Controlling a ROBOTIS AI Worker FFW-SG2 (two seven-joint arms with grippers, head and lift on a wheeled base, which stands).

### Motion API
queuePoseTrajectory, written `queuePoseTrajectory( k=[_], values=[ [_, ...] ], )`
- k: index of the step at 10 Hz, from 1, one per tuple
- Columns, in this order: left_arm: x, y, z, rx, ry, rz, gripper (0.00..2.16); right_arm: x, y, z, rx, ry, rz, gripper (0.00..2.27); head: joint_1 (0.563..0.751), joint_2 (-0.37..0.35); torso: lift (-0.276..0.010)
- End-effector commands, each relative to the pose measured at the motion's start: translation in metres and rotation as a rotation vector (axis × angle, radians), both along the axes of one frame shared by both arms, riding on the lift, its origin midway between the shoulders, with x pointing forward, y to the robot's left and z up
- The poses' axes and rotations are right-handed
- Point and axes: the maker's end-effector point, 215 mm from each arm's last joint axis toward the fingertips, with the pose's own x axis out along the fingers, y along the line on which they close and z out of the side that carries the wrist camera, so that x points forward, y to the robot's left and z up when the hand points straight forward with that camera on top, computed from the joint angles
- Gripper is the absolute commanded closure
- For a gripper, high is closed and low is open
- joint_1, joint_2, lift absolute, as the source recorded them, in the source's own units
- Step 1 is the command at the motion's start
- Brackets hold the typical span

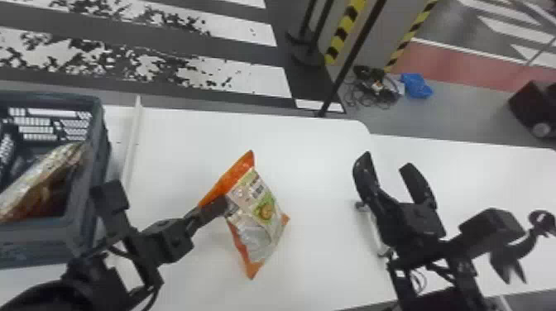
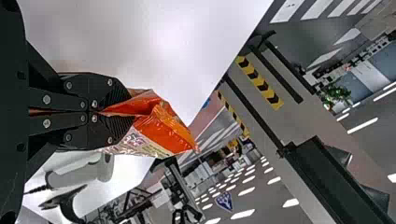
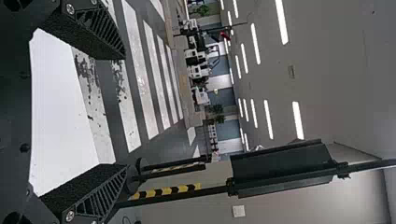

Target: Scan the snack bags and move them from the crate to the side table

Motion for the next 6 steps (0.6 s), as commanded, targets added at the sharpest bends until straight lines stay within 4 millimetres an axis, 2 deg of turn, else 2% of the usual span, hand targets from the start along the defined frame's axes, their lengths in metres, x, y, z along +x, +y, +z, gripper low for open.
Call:
queuePoseTrajectory(
  k=[1,2,3,4,5,6],
  values=[
    [0.005,0.006,-0.011,0.033,0.007,0.012,2.1,0.0,0.001,0.004,0.002,-0.007,0.002,0.1,0.695,-0.35,-0.087],
    [0.007,0.006,-0.013,0.054,0.003,0.01,2.1,0.0,0.003,0.005,0.006,-0.009,0.004,0.1,0.695,-0.35,-0.087],
    [0.009,-0.001,-0.016,0.104,-0.014,-0.004,1.89,0.0,0.004,0.005,0.007,-0.008,0.005,0.1,0.695,-0.35,-0.087],
    [0.012,-0.004,-0.02,0.141,-0.03,-0.009,1.07,0.0,0.004,0.006,0.007,-0.011,0.006,0.1,0.695,-0.35,-0.087],
    [0.012,-0.012,-0.023,0.173,-0.041,-0.029,0.0,0.0,0.003,0.007,0.004,-0.012,0.006,0.1,0.695,-0.35,-0.087],
    [0.013,-0.017,-0.023,0.211,-0.072,-0.035,0.0,-0.001,0.002,0.006,0.002,-0.01,0.005,0.1,0.695,-0.35,-0.087]
  ],
)
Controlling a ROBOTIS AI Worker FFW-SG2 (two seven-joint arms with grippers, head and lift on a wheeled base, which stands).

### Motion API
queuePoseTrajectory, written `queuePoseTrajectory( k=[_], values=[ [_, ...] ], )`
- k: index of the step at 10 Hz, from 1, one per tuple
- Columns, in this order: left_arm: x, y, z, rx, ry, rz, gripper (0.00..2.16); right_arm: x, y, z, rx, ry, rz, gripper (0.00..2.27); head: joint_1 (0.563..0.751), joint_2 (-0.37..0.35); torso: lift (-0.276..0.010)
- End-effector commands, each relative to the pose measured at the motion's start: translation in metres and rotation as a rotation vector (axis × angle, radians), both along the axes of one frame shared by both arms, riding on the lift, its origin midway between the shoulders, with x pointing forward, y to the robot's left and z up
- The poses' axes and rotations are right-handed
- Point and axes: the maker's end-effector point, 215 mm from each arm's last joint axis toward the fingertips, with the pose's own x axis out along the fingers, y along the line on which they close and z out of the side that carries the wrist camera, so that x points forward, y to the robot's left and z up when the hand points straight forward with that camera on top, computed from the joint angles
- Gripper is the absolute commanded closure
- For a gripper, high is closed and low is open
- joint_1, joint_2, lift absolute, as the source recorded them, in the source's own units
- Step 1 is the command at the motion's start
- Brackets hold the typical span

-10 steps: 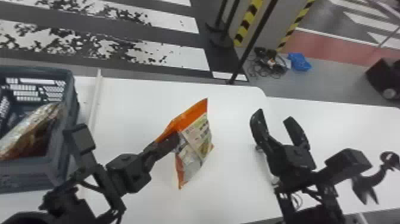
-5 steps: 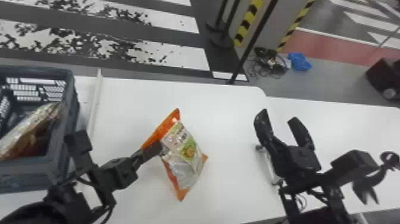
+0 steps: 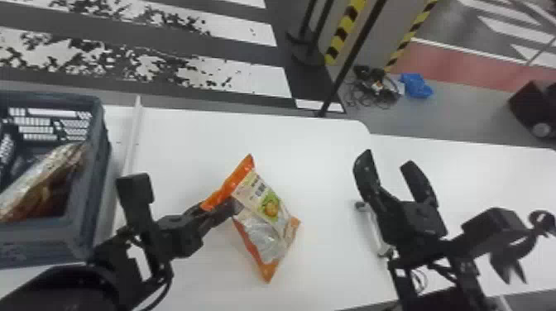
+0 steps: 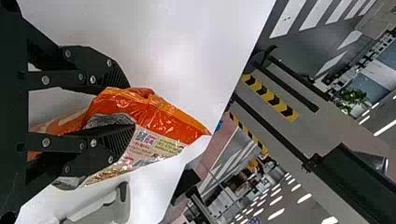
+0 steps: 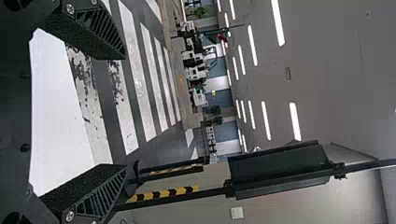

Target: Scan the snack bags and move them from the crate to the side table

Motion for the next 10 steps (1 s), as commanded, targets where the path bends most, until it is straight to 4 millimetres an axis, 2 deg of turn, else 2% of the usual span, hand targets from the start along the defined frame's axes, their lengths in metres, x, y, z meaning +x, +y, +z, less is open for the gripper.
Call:
queuePoseTrajectory(
  k=[1,2,4,5,6,8,9,10],
  values=[
    [0.001,-0.016,0.001,0.102,-0.07,-0.021,0.06,0.0,-0.001,-0.001,-0.004,0.004,0.0,0.1,0.695,-0.35,-0.087],
    [-0.004,-0.026,0.002,0.138,-0.093,-0.044,0.07,0.0,0.0,0.0,-0.003,0.002,0.001,0.1,0.695,-0.35,-0.087],
    [-0.006,-0.031,0.025,0.187,-0.168,-0.041,0.07,0.0,0.001,-0.003,-0.006,0.008,0.004,0.1,0.695,-0.35,-0.087],
    [-0.008,-0.026,0.042,0.203,-0.207,-0.016,0.07,0.0,0.001,-0.004,-0.018,0.01,0.004,0.1,0.695,-0.35,-0.087],
    [-0.008,-0.014,0.076,0.211,-0.271,0.029,0.07,0.002,0.002,-0.004,-0.02,0.01,0.009,0.1,0.695,-0.35,-0.087],
    [-0.007,0.032,0.125,0.327,-0.411,0.103,0.07,0.007,0.009,-0.01,-0.017,0.019,0.022,0.1,0.695,-0.35,-0.087],
    [-0.006,0.059,0.136,0.366,-0.442,0.142,0.07,0.009,0.011,-0.012,-0.014,0.021,0.028,0.1,0.695,-0.35,-0.087],
    [-0.004,0.097,0.145,0.397,-0.474,0.213,0.07,0.01,0.014,-0.016,-0.012,0.025,0.037,0.1,0.695,-0.35,-0.087]
  ],
)
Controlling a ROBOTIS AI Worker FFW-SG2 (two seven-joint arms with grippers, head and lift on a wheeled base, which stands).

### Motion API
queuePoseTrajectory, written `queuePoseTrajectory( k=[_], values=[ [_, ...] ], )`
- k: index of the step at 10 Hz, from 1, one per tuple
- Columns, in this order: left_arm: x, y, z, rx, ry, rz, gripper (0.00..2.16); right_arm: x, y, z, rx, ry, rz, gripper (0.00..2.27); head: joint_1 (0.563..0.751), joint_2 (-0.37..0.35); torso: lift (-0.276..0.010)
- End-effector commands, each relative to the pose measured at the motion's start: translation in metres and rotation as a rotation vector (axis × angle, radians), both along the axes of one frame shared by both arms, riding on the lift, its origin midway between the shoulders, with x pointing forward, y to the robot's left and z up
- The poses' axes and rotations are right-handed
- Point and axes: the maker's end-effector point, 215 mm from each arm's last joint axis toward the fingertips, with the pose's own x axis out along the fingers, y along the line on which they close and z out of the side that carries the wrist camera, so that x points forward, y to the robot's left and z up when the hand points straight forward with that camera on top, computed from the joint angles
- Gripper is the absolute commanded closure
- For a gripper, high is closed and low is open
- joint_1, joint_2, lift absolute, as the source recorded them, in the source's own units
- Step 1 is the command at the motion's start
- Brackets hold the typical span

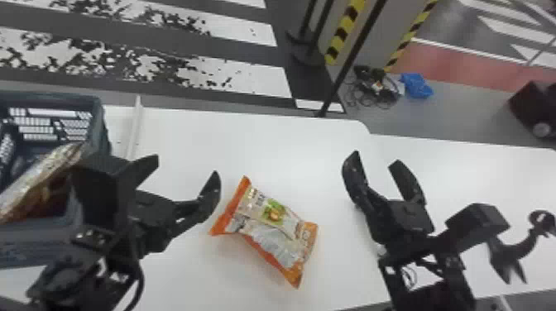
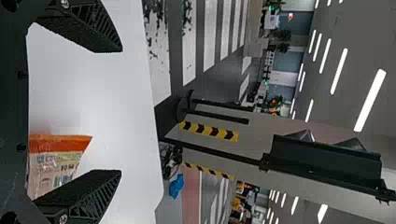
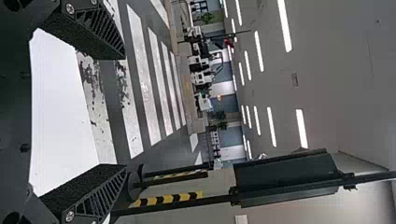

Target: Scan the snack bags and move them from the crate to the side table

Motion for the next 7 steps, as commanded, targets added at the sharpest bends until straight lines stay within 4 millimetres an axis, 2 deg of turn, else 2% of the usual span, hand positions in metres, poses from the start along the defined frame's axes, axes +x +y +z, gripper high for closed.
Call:
queuePoseTrajectory(
  k=[1,2,3,4,6,7],
  values=[
    [-0.003,0.05,0.021,0.014,-0.081,0.078,0.07,0.001,0.006,-0.008,-0.006,0.015,0.034,0.1,0.695,-0.35,-0.087],
    [-0.009,0.078,0.035,0.026,-0.116,0.12,0.07,0.001,0.013,-0.016,-0.007,0.025,0.073,0.1,0.695,-0.35,-0.087],
    [-0.017,0.099,0.047,0.033,-0.138,0.157,0.07,0.003,0.02,-0.032,-0.011,0.069,0.103,0.11,0.695,-0.316,-0.087],
    [-0.023,0.117,0.05,0.05,-0.139,0.182,0.07,0.004,0.028,-0.052,-0.003,0.13,0.136,0.12,0.695,-0.293,-0.087],
    [-0.03,0.153,0.048,0.05,-0.116,0.223,0.07,-0.001,0.038,-0.071,0.021,0.16,0.177,0.19,0.695,-0.217,-0.087],
    [-0.035,0.171,0.048,0.053,-0.107,0.239,0.07,-0.005,0.045,-0.079,0.035,0.17,0.212,0.37,0.695,-0.188,-0.087]
  ],
)
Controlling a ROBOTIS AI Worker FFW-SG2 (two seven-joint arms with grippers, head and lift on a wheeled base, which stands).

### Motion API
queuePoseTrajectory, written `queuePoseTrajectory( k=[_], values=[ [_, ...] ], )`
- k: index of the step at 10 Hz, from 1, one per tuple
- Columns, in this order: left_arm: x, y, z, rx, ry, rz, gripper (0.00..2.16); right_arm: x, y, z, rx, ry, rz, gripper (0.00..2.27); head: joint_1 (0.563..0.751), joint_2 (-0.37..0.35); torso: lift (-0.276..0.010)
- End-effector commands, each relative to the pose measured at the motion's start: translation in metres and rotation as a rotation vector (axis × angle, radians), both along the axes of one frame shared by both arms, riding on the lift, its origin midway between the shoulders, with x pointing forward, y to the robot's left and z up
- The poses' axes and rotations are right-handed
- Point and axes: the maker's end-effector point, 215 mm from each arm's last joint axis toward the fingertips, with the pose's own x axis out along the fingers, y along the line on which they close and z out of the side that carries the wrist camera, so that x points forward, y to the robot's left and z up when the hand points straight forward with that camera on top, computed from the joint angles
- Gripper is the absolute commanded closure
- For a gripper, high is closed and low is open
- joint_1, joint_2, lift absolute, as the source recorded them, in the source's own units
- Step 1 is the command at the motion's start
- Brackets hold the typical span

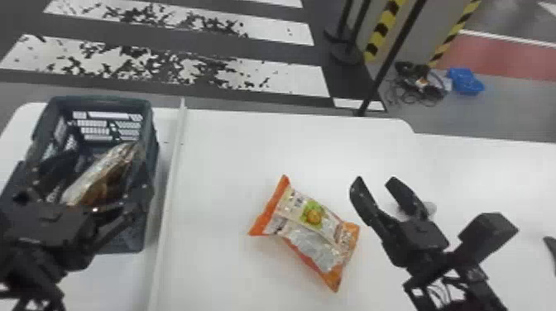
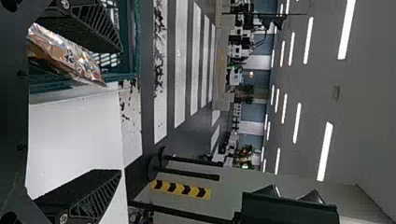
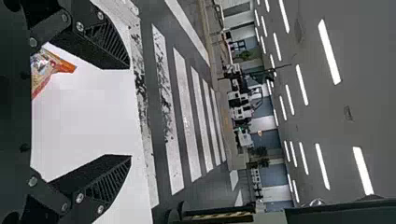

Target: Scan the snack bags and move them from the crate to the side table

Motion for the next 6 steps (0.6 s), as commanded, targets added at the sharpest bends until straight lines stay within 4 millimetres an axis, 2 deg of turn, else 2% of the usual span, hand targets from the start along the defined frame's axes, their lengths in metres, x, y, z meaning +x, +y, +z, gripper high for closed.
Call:
queuePoseTrajectory(
  k=[1,3,4,5,6],
  values=[
    [-0.008,0.031,-0.001,-0.003,0.018,0.037,0.07,-0.006,0.012,-0.014,0.028,0.025,0.055,0.55,0.695,-0.169,-0.087],
    [-0.019,0.071,0.005,-0.039,0.034,0.068,0.07,-0.011,0.032,-0.033,0.068,0.083,0.135,1.46,0.695,-0.076,-0.087],
    [-0.024,0.093,0.002,-0.051,0.055,0.103,0.07,-0.014,0.046,-0.048,0.09,0.135,0.186,1.69,0.695,-0.031,-0.087],
    [-0.029,0.099,-0.002,-0.079,0.071,0.1,0.07,-0.019,0.058,-0.058,0.103,0.169,0.227,1.9,0.695,0.025,-0.087],
    [-0.033,0.105,-0.004,-0.097,0.078,0.105,0.07,-0.027,0.075,-0.065,0.126,0.197,0.274,1.98,0.695,0.048,-0.087]
  ],
)
